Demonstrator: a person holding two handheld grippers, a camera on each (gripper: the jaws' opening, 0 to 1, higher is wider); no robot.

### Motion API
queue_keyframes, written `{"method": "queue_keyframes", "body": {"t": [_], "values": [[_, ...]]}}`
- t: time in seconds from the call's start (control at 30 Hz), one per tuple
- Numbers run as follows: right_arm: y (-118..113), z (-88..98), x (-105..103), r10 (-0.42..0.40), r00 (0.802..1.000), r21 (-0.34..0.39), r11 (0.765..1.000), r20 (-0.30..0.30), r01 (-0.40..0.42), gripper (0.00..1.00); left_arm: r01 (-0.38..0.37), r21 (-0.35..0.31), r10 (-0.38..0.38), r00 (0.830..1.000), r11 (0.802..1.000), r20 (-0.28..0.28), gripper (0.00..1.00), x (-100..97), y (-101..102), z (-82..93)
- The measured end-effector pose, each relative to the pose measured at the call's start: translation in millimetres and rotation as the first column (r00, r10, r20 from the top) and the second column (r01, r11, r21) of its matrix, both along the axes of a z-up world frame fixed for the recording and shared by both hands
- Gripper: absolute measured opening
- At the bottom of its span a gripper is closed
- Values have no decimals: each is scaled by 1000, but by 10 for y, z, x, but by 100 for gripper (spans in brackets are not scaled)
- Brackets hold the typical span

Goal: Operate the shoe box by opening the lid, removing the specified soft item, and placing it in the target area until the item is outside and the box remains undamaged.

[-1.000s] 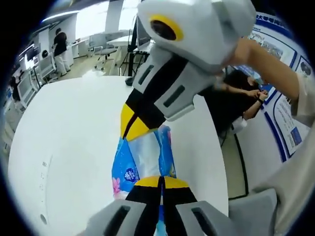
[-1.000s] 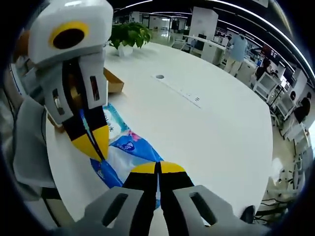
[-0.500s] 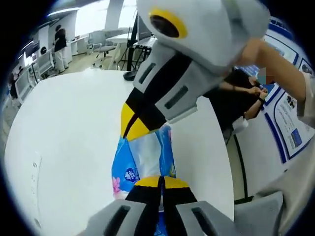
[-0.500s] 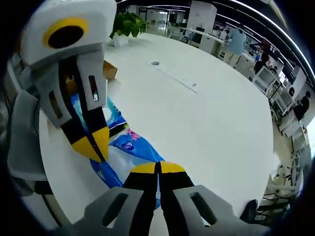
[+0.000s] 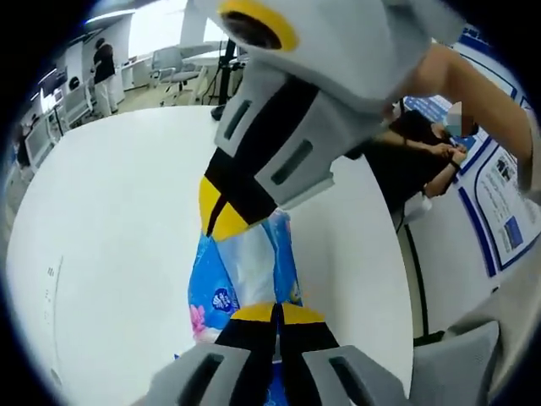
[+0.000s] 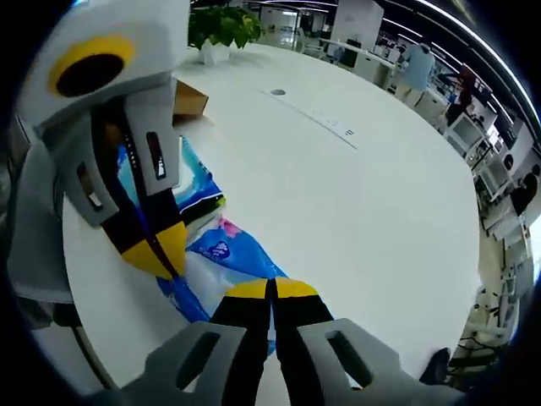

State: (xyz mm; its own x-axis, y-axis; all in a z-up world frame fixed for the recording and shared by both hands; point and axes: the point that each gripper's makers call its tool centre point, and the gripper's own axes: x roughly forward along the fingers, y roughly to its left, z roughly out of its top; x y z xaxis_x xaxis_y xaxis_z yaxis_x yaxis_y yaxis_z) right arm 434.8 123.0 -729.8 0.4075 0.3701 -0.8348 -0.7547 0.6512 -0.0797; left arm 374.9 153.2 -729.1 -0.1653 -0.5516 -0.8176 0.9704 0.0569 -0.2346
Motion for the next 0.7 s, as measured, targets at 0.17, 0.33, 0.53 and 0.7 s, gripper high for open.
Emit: {"method": "queue_keyframes", "body": {"t": [0.17, 0.33, 0.53, 0.7], "values": [[-6, -16, -26, -3, 1000, -6, 1000, -1, 3, 0, -3, 4, 3, 1000, 1000, 10, 0, -2, 10, -7], [-18, -54, -34, -12, 1000, -9, 1000, -3, 12, 0, -20, 3, 20, 1000, 1000, 23, 0, -3, 42, 2], [-13, -43, -30, -9, 1000, -23, 1000, 10, 9, 5, -37, -20, 38, 999, 999, 9, 9, -59, 81, 46], [-43, 2, -23, -17, 999, -31, 999, 28, 18, 15, -28, -32, 29, 999, 999, 38, 15, -82, 129, 118]]}}
